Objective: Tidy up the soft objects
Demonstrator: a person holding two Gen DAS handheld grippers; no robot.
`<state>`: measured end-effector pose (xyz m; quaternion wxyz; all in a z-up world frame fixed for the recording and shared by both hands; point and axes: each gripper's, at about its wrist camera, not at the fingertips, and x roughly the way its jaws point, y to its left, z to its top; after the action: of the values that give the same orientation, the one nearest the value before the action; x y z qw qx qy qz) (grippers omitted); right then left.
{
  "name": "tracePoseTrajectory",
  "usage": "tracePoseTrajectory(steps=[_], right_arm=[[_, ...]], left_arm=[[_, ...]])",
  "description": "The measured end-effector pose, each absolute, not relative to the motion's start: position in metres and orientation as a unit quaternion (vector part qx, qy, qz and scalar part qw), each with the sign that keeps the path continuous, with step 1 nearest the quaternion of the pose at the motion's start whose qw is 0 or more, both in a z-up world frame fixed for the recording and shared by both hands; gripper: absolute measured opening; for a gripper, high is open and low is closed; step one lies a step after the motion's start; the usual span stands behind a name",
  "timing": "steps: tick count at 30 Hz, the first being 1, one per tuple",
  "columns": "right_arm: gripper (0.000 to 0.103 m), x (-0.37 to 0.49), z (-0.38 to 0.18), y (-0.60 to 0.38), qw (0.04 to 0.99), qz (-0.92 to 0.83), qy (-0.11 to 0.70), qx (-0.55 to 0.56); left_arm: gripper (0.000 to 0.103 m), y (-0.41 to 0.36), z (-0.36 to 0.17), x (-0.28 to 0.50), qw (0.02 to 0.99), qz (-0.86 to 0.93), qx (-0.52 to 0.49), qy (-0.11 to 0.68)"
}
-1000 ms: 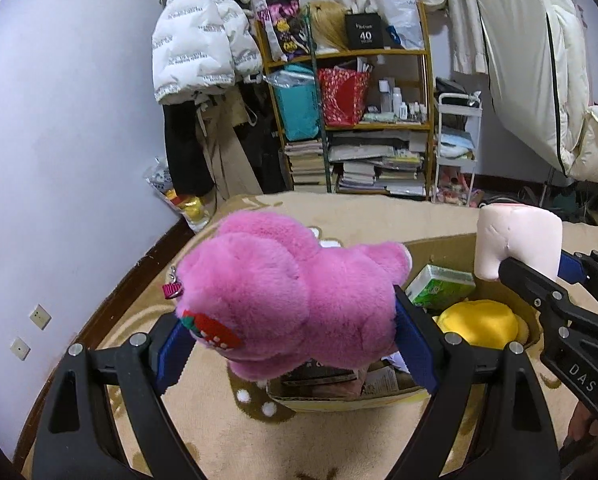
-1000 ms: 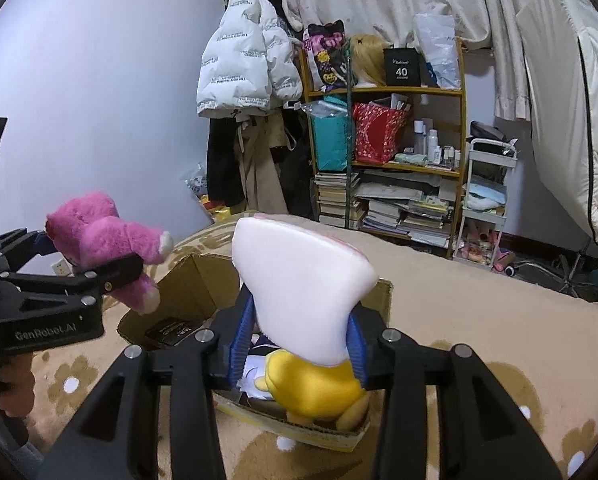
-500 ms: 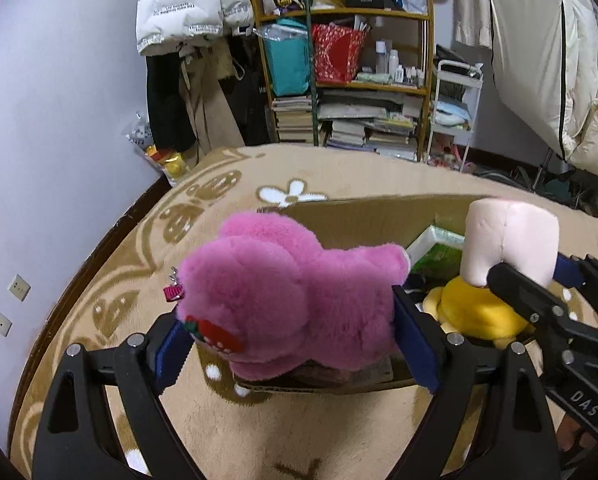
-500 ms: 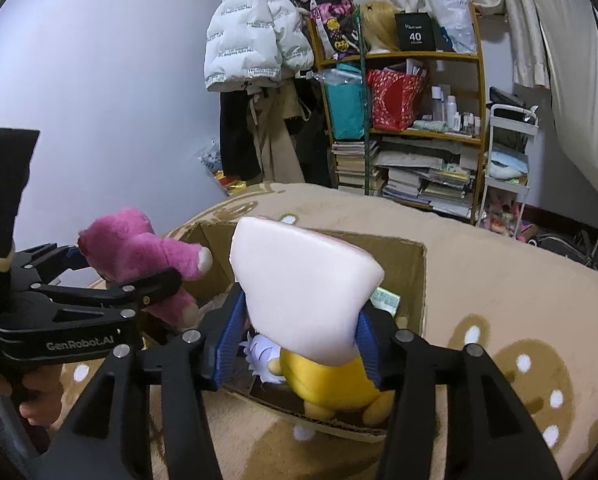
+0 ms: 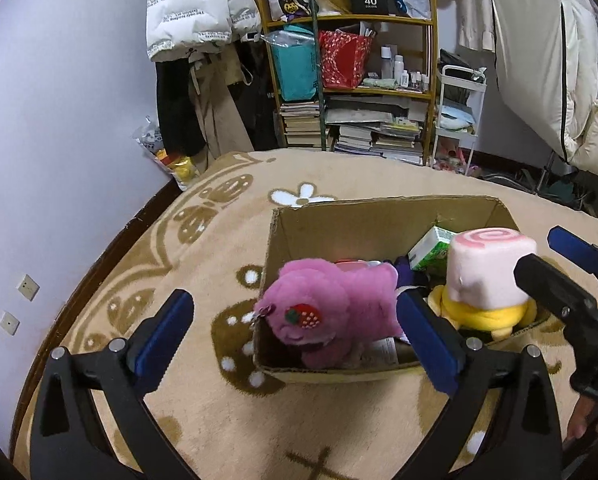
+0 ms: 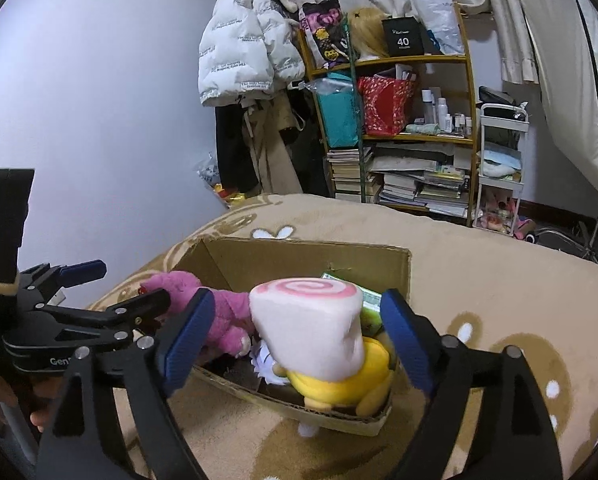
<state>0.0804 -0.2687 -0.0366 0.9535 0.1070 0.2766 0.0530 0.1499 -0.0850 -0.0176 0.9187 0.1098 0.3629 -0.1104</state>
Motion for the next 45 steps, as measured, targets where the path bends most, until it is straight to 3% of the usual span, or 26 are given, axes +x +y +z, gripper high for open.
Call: tracePoseTrajectory(steps=[5, 27, 45], right_arm=[[0.101, 0.065, -0.024, -0.272, 0.957, 0.046, 0.263, 0.113], [0.103, -0.042, 0.048, -0.262, 0.977, 0.022, 0.198, 0.082], [0.103, -0.084, 0.041, -0.259, 0.98, -0.005, 0.187, 0.067]], left_arm=[[0.101, -0.076, -0.002, 0.133, 0.926, -0.101, 0.113, 0.346], [0.102, -0.037, 0.065, 0.022, 0.956, -0.083, 0.112, 0.258], [0.102, -0.014, 0.069, -0.024, 0.967, -0.077, 0.09, 0.224]])
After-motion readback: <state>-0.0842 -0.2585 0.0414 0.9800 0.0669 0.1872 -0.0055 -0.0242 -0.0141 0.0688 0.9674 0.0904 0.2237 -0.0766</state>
